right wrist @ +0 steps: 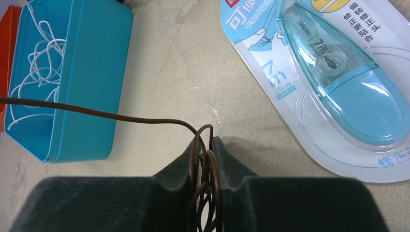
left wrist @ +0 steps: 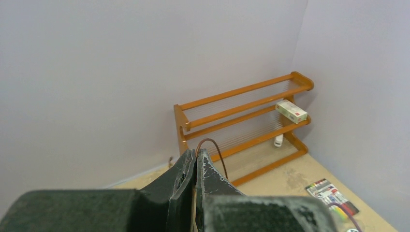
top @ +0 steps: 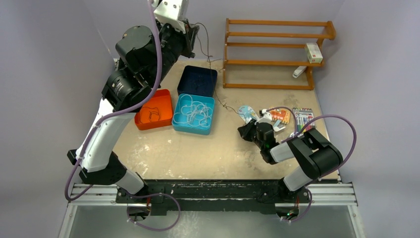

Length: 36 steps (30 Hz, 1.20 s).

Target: Untangle the cables

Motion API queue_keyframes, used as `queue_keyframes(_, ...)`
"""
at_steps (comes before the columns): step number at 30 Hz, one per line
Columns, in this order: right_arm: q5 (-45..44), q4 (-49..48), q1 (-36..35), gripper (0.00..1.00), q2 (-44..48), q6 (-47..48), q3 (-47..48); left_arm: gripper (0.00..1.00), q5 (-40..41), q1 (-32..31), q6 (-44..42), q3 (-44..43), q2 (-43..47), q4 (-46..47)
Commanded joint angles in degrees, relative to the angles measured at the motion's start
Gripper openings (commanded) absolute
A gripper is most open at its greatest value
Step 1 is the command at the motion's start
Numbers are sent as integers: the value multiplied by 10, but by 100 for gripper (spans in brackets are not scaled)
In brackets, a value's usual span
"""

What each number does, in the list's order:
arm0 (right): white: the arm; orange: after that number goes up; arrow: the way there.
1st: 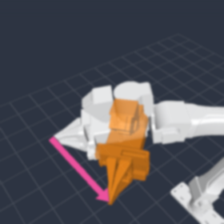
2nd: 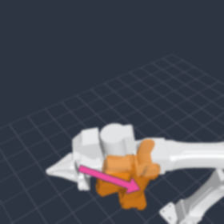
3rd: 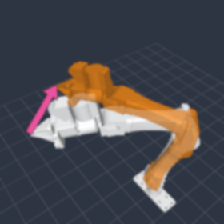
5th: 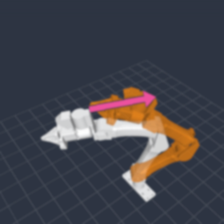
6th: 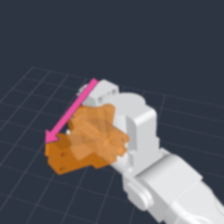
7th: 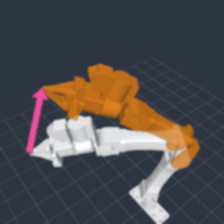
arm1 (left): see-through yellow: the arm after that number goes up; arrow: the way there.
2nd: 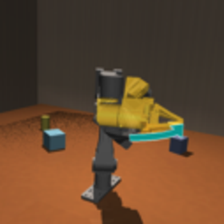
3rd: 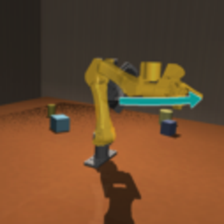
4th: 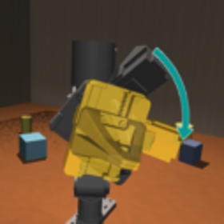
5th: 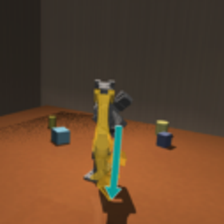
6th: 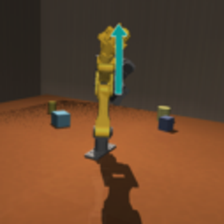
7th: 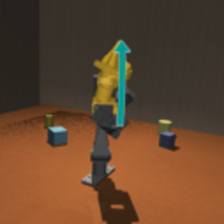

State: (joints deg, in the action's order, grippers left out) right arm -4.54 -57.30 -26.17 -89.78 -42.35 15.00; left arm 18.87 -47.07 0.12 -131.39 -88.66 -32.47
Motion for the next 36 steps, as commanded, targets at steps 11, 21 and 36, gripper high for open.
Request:
queue_keyframes(11,-7,-28,3,2,-6,-10,-12,0,166,-2,-124,-20,15,53)
queue_keyframes(21,0,-38,3,2,-13,-9,-13,0,251,-2,-179,-17,32,66)
queue_keyframes(36,-21,124,3,28,189,59,15,0,198,114,-93,55,17,-2)
